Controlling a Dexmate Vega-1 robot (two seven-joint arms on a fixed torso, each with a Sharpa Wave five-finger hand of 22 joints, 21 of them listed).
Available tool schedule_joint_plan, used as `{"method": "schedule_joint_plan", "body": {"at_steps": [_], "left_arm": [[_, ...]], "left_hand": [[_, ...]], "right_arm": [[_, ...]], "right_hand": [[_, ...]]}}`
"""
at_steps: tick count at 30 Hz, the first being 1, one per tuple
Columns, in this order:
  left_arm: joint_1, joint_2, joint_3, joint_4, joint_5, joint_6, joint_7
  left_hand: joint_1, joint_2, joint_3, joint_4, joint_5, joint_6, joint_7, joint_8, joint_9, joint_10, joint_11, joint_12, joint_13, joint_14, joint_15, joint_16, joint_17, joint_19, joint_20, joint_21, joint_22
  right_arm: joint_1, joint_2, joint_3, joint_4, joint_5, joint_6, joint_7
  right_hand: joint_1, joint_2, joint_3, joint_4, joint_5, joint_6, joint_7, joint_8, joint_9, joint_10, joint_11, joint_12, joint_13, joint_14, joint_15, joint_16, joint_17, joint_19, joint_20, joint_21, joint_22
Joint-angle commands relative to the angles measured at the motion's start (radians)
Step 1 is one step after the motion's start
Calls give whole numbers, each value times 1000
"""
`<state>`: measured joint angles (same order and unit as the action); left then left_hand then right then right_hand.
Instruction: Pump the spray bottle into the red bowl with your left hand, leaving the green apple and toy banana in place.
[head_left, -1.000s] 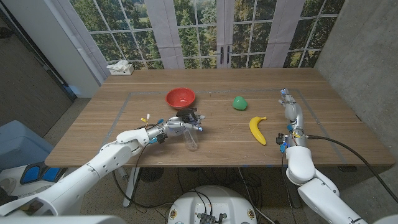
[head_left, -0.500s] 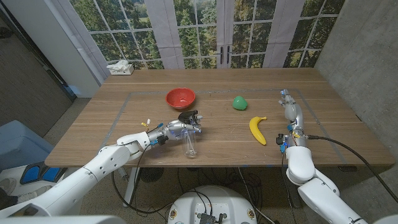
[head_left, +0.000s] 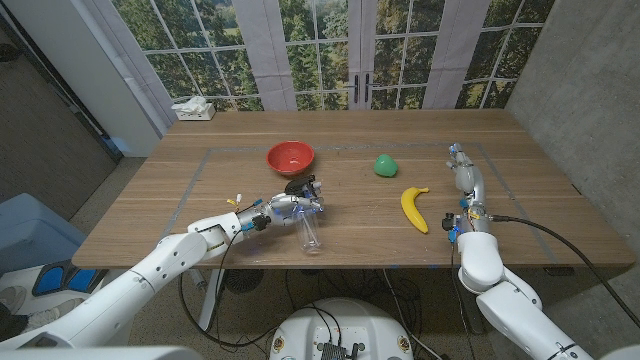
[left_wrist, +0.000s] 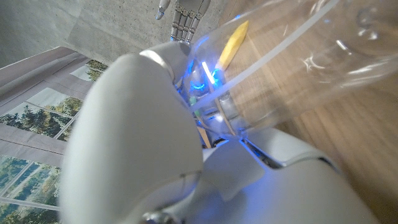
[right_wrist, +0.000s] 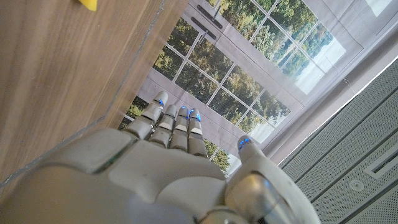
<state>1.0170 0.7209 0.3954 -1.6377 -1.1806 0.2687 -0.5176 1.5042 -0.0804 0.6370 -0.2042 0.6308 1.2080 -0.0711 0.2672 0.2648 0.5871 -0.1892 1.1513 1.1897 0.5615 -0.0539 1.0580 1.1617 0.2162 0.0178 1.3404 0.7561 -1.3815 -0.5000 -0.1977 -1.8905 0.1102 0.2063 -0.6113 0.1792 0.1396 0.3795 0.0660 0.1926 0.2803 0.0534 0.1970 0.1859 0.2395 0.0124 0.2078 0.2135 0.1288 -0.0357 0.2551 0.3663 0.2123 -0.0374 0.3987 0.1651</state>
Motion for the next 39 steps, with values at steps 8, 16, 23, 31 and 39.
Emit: {"method": "schedule_joint_plan", "body": {"at_steps": [8,16,23,31,39], "left_arm": [[27,53,-53,-141,-44,59,119],[53,82,-81,-213,-56,56,172],[82,110,-105,-271,-75,61,226],[132,141,-139,-329,-58,20,273],[198,175,-163,-390,92,-113,324]], "left_hand": [[262,241,28,-2,-4,-14,27,5,23,5,2,20,-8,12,-119,15,-9,-20,31,62,51],[261,236,43,-3,-5,-19,28,3,35,5,-2,27,-22,11,-118,27,-16,-23,62,76,41],[260,233,50,-3,-8,-22,32,1,43,3,3,35,-26,10,-119,32,-29,-22,59,86,28],[260,230,59,-3,-12,-23,39,0,52,7,6,41,-40,13,-117,42,-41,-22,58,99,15],[260,227,64,-3,-16,-25,44,-3,58,8,9,50,-41,17,-110,55,-41,-22,59,107,6]], "right_arm": [[49,-5,-10,71,44,76,44],[73,-7,-15,103,63,118,72],[88,-4,-14,125,80,146,88],[100,2,-18,148,91,184,105],[113,8,-25,169,87,212,114]], "right_hand": [[-8,6,2,-6,3,6,2,5,4,5,-1,4,4,6,-4,0,2,10,-11,-11,2],[-9,6,1,-7,3,7,1,5,4,7,-1,5,4,6,-6,0,2,12,-11,-16,2],[-9,6,0,-8,3,7,0,5,4,5,0,4,4,7,-5,0,1,14,-11,-19,2],[-9,7,0,-9,3,7,0,5,4,5,0,3,3,6,-4,0,1,16,-11,-24,2],[-9,8,0,-10,3,7,0,5,4,5,-1,3,3,8,-4,1,1,17,-11,-28,2]]}}
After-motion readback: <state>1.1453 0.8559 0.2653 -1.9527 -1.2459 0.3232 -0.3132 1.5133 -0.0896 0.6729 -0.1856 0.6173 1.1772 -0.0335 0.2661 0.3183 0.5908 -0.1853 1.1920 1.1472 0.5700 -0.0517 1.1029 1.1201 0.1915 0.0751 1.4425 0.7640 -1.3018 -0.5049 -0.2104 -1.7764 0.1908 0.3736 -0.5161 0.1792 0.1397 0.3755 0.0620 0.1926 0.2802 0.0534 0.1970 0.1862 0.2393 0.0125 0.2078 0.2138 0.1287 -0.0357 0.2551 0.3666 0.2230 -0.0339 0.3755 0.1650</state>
